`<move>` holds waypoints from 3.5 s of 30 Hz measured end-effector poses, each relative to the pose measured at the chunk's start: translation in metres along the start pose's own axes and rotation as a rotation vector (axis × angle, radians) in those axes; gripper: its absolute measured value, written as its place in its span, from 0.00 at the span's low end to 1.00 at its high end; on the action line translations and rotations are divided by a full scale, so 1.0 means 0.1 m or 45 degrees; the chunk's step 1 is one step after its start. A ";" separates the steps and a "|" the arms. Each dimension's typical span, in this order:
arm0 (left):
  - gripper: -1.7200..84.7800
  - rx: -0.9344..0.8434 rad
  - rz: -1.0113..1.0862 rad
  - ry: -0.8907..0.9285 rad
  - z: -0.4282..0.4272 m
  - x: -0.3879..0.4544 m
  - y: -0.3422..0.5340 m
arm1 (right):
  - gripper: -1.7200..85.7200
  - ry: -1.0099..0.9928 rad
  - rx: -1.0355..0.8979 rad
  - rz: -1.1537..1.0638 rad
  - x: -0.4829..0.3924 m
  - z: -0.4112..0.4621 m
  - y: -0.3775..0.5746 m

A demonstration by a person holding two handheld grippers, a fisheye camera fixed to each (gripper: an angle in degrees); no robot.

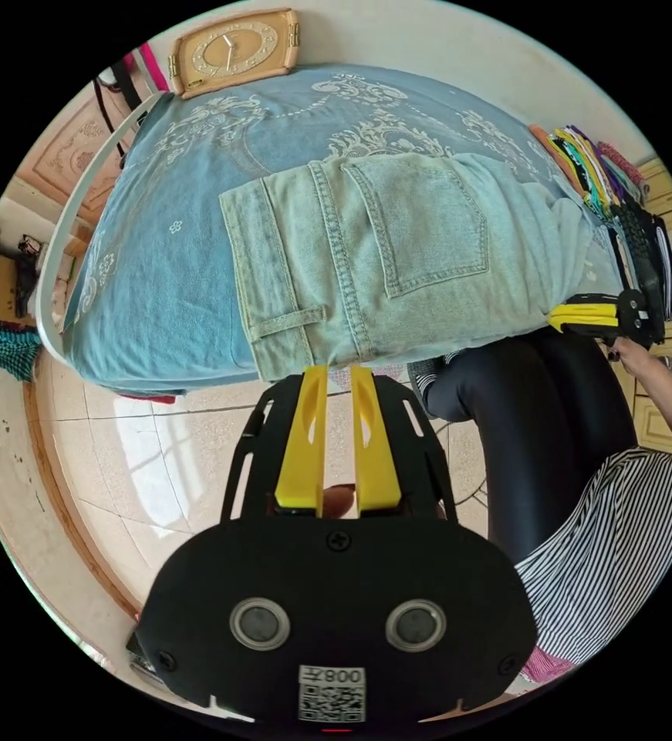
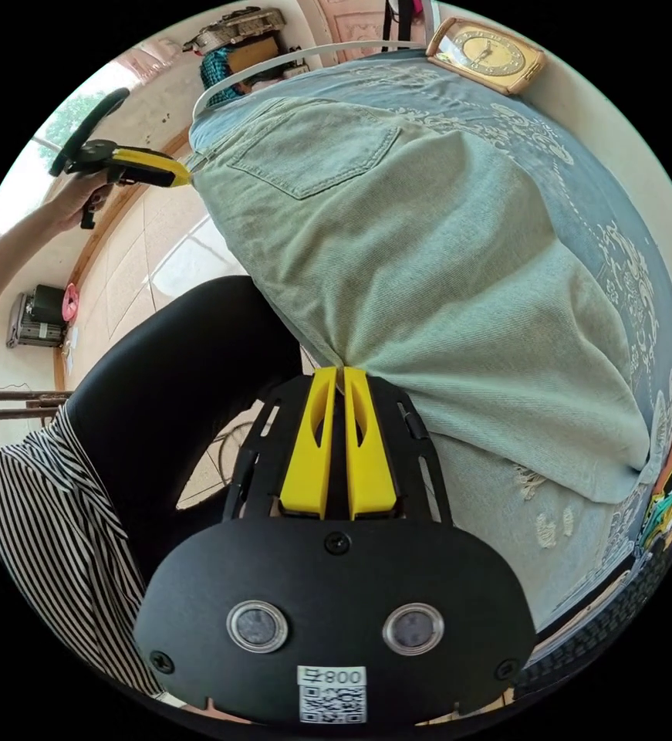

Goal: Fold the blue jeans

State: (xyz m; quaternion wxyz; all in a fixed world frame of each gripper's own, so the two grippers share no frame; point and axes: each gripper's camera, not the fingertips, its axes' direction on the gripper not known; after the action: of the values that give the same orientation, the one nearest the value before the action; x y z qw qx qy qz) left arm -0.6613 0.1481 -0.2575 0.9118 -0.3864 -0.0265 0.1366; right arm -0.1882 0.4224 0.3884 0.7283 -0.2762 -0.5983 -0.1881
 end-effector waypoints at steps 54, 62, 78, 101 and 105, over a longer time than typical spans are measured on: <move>0.04 -0.023 1.017 0.276 -0.12 4.98 -2.38 | 0.02 -0.224 0.622 1.304 2.46 -3.45 4.86; 0.05 -0.169 0.992 0.247 0.03 5.43 -2.78 | 0.03 -0.360 0.624 1.406 2.48 -3.30 5.46; 0.13 0.138 1.127 0.683 -0.48 7.06 -4.84 | 0.11 -0.378 1.146 1.752 2.74 -3.96 7.05; 0.04 0.016 1.272 0.689 -0.38 9.07 -6.13 | 0.03 -0.322 0.988 1.724 2.80 -4.41 7.49; 0.03 0.103 1.372 0.674 -0.62 9.31 -6.11 | 0.02 -0.280 1.119 1.686 2.63 -4.62 7.63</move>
State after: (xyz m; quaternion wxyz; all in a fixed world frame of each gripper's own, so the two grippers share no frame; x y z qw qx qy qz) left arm 0.3833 -0.0503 0.0807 0.7037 -0.3313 0.4062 0.4796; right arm 0.6837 0.7393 0.4488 0.6676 -0.2788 -0.3980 0.5640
